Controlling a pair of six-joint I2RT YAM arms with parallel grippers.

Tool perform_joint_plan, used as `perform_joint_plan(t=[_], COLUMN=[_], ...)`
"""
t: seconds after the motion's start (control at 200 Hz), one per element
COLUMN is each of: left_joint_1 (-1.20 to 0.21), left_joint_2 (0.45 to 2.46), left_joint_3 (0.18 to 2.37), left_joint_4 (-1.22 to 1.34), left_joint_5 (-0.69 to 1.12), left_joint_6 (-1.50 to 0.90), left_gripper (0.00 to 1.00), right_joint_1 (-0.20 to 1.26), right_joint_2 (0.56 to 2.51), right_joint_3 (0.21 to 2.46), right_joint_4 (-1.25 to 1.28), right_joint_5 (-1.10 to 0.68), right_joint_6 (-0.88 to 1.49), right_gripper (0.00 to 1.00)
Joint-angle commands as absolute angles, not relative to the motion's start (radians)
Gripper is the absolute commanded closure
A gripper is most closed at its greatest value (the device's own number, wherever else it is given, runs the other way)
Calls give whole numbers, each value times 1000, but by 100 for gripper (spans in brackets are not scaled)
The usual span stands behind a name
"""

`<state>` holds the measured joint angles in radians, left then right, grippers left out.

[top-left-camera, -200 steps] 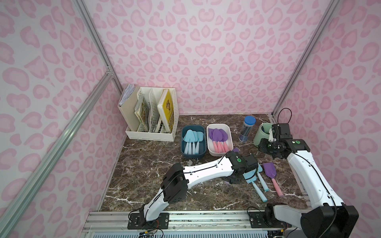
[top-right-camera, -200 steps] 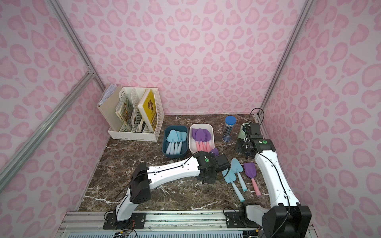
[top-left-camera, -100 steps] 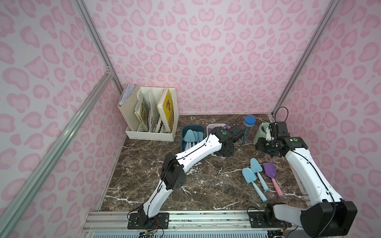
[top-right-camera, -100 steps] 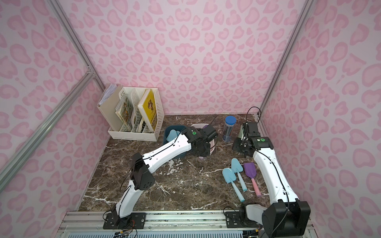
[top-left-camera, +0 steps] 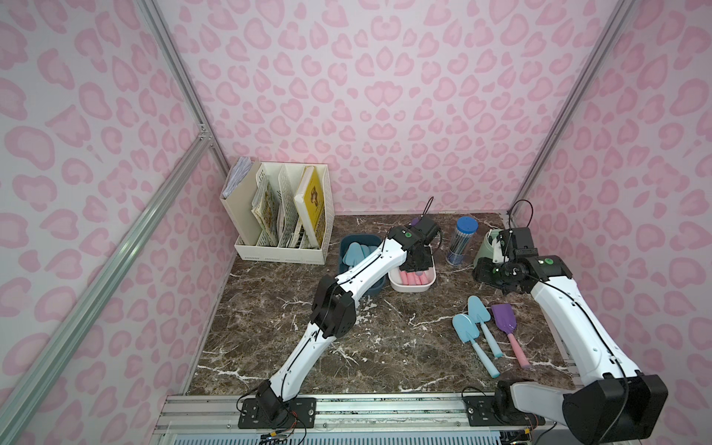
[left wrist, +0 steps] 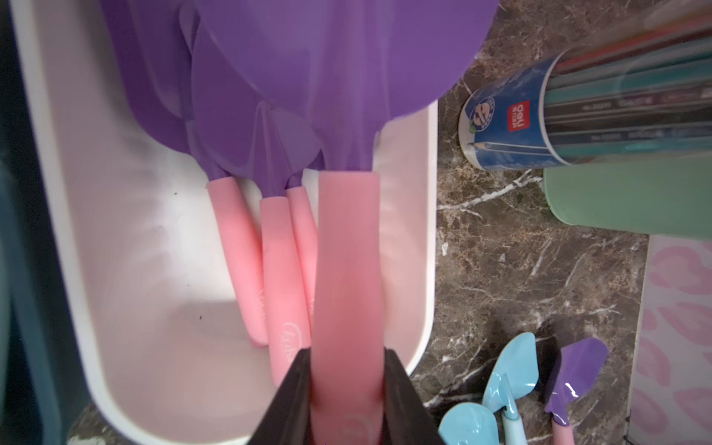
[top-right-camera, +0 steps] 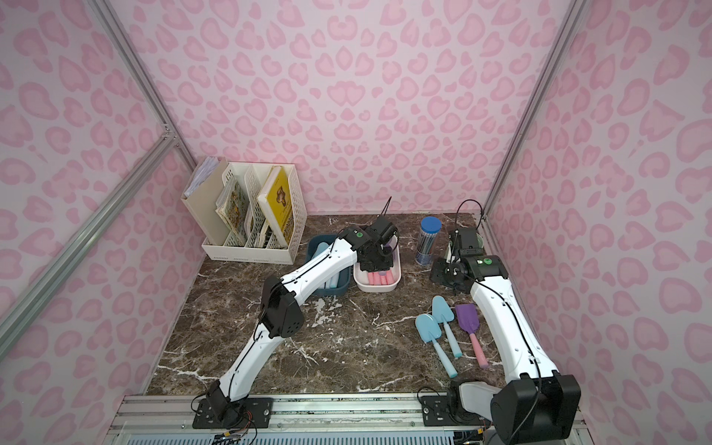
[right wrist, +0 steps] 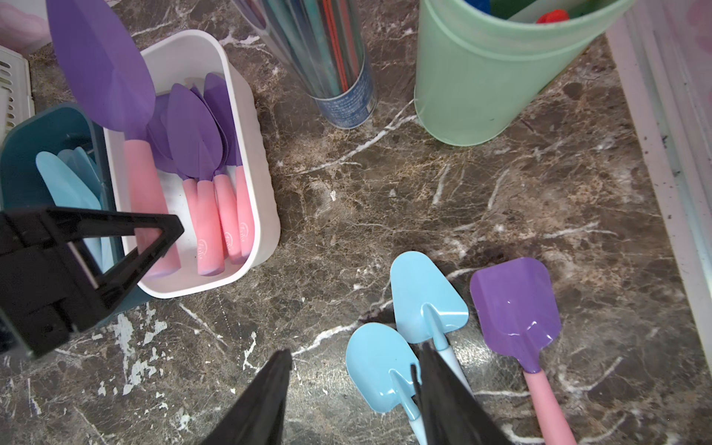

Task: Sort the small shovels by color and place them into the storage box
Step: Place the shovel in the storage box.

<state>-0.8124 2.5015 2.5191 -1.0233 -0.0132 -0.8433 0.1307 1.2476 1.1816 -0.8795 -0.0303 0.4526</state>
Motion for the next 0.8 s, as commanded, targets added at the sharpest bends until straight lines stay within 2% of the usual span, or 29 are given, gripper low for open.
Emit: perform_joint_plan(t=[0.0,0.35,0.795], left_joint_1=[-808,-804,-798], left_joint_2=[2524,2589,2615], left_joint_3=[2533,2533,2533], left_joint_4=[-1012,-989,-990], left_joint_5=[3,31,59], left_joint_6=[-865,-889,-895], left_gripper=[73,72,65], right_joint_1=[132,132,132], right_joint_2=[1244,1238,1237], right_joint_3=[1173,1132,1126], right_joint_4=[-875,-861,-867], right_joint_5=[-30,-34,-25], right_joint_6=[456,457,457], right_gripper=[42,42,42])
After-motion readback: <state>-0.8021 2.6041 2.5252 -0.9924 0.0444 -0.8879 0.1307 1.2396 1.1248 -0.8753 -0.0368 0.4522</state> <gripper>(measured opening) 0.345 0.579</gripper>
